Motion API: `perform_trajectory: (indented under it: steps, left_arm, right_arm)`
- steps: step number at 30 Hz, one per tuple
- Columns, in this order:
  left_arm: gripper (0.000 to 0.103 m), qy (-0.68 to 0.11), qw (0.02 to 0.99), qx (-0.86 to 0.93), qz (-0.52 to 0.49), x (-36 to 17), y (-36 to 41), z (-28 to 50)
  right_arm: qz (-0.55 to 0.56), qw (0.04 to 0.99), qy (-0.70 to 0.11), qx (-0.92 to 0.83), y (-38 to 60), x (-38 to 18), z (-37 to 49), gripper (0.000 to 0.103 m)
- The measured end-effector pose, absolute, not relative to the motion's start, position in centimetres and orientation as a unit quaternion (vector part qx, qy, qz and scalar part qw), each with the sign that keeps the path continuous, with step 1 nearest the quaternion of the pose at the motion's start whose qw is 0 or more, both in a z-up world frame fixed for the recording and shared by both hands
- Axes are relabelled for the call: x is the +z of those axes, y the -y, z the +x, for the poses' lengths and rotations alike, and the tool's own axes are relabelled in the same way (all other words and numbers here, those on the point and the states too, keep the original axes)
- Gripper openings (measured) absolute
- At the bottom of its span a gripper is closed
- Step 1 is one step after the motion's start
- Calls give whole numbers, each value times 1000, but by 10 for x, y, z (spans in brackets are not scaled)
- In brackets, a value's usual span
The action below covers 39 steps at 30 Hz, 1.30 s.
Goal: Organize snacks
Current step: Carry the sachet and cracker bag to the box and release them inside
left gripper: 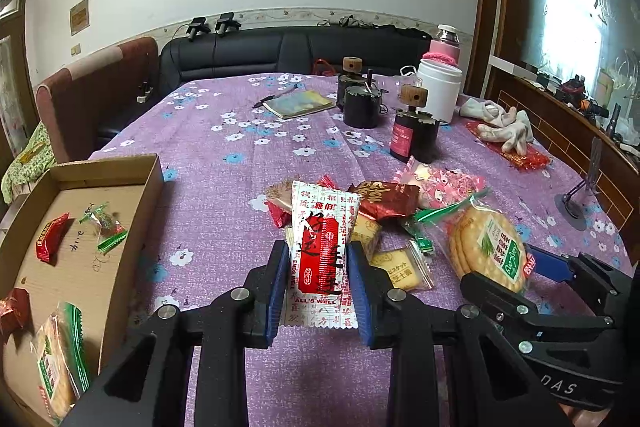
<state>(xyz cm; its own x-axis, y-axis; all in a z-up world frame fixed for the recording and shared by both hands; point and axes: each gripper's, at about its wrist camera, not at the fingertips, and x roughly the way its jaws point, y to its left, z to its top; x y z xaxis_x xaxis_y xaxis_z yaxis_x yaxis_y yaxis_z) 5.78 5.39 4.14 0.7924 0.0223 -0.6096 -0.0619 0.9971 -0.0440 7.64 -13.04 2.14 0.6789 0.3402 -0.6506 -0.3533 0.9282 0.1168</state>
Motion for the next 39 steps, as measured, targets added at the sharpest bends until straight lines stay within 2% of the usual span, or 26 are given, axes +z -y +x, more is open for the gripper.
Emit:
perform_trajectory:
  steps: [12,23,32,39]
  left_arm:
    - [31,-320,946,23,-35,46,-53,51]
    - [31,-308,950,27,-40,82,-62,6]
    - [31,-292,953,59,-59,103,-112,-23]
    - [31,-291,947,102,-92,106,-183,-37]
  right_arm:
    - [-17,920,-343,191,127,26,73,74]
    - [-8,917,-341,206,126,32,68,74]
    - [-9,915,-340,218,112,40,60,74]
    - [1,892,-359,274,71,60,47,74]
